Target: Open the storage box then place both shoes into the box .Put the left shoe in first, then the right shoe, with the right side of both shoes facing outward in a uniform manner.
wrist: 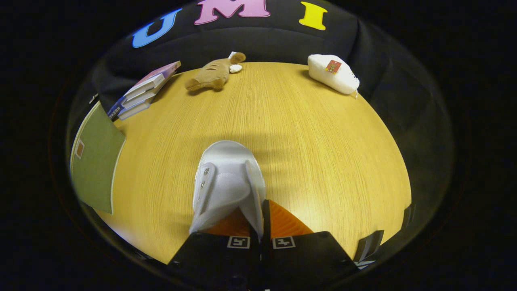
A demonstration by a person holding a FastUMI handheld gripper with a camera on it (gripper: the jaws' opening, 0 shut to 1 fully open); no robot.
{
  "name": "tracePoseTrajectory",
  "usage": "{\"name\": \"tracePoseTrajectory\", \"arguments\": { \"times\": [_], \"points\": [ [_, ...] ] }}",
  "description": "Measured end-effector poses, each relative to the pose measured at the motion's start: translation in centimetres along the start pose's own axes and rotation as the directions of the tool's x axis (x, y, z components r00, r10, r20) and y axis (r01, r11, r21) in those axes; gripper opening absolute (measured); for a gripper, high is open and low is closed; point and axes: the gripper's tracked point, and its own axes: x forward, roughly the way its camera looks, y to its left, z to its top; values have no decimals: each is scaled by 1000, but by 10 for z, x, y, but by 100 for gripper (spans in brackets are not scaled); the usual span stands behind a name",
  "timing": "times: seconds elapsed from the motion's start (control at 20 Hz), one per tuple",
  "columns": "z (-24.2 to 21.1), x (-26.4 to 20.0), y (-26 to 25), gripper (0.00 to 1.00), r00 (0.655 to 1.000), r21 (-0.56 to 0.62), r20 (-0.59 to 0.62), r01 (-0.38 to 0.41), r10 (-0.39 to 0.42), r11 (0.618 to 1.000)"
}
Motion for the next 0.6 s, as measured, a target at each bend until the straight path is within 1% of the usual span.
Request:
{"name": "tracePoseTrajectory", "arguments": {
  "times": [0.1, 0.3, 0.45, 0.6],
  "points": [
    [3, -10, 8, 6, 999, 81, 4, -50, 50, 995],
    [30, -49, 25, 6, 997, 146, 45, -62, 56, 987],
    [60, -90, 63, 5, 993, 164, 67, -107, 97, 981],
    [95, -128, 119, 6, 983, 160, 103, -169, 154, 973]
  ]
}}
